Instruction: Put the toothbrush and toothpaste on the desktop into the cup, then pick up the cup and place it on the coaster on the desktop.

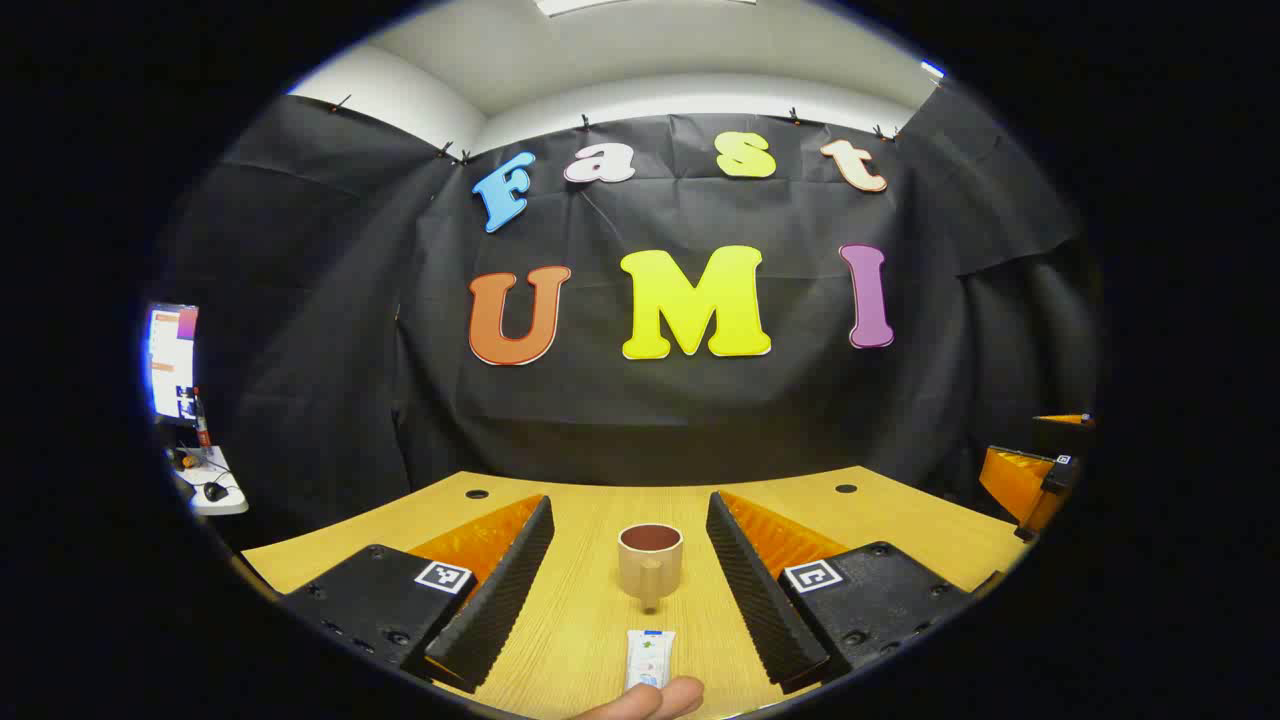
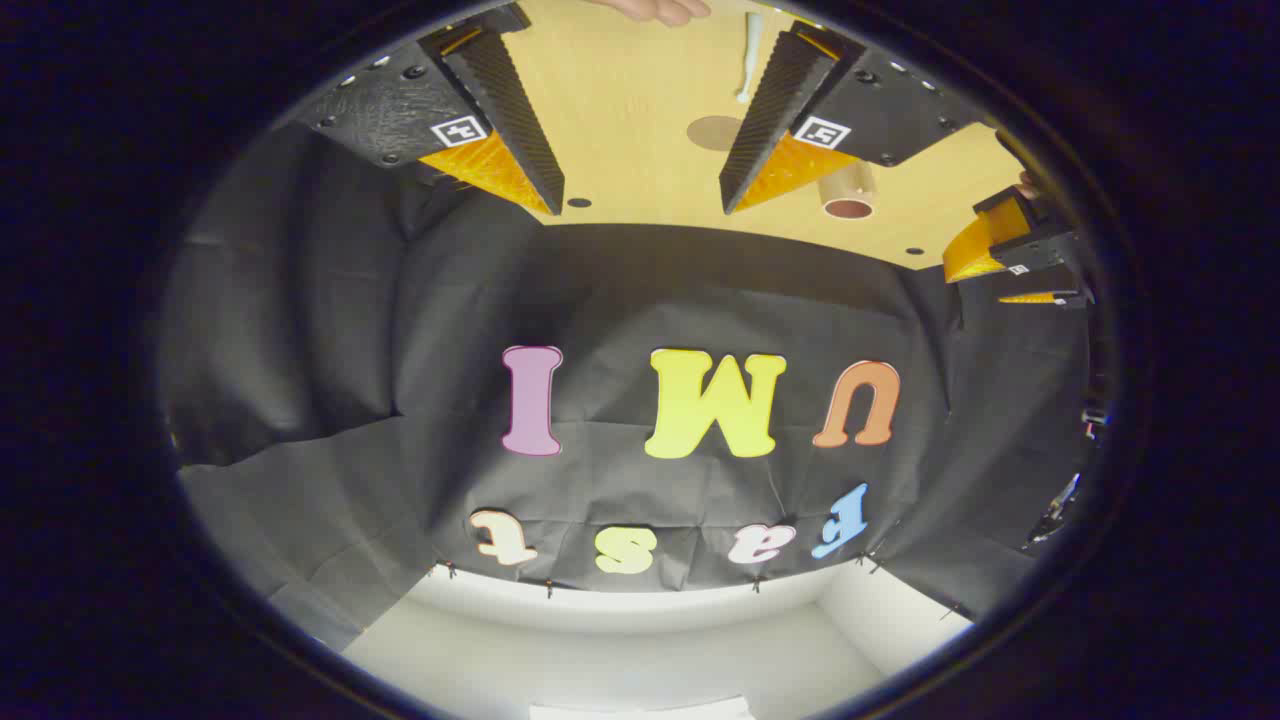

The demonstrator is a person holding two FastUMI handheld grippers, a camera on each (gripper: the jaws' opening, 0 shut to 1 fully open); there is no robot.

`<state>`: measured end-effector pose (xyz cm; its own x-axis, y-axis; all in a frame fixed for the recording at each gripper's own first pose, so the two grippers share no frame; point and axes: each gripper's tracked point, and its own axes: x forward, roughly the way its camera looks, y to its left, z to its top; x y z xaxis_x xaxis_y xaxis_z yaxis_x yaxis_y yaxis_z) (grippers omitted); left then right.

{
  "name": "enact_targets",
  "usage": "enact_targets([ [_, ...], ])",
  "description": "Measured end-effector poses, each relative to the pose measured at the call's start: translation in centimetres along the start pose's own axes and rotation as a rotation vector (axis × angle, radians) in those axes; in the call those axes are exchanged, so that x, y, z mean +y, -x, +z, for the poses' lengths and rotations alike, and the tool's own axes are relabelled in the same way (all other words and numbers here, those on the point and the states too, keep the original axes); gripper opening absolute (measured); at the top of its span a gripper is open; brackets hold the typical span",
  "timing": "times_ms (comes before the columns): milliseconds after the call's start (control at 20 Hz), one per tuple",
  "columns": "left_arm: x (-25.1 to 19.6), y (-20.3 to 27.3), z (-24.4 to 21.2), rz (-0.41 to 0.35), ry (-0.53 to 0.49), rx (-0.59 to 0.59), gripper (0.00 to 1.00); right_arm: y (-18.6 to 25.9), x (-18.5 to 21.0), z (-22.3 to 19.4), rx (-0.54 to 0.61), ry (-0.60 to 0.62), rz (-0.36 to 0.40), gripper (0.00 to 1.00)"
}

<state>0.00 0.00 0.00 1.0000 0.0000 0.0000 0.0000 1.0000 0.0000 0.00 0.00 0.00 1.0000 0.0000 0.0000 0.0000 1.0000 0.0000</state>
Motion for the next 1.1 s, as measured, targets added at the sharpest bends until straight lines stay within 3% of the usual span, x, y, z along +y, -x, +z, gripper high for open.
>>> enact_targets([
  [800,0.3,1.3,-2.2,-0.041,-0.013,0.074,0.98,0.9,1.5,0.7,-0.034,0.026,0.018,0.95],
  [1100,-1.0,1.2,-8.7,-0.057,0.040,0.270,0.98,0.4,1.9,-2.0,0.027,0.008,0.047,0.95],
])
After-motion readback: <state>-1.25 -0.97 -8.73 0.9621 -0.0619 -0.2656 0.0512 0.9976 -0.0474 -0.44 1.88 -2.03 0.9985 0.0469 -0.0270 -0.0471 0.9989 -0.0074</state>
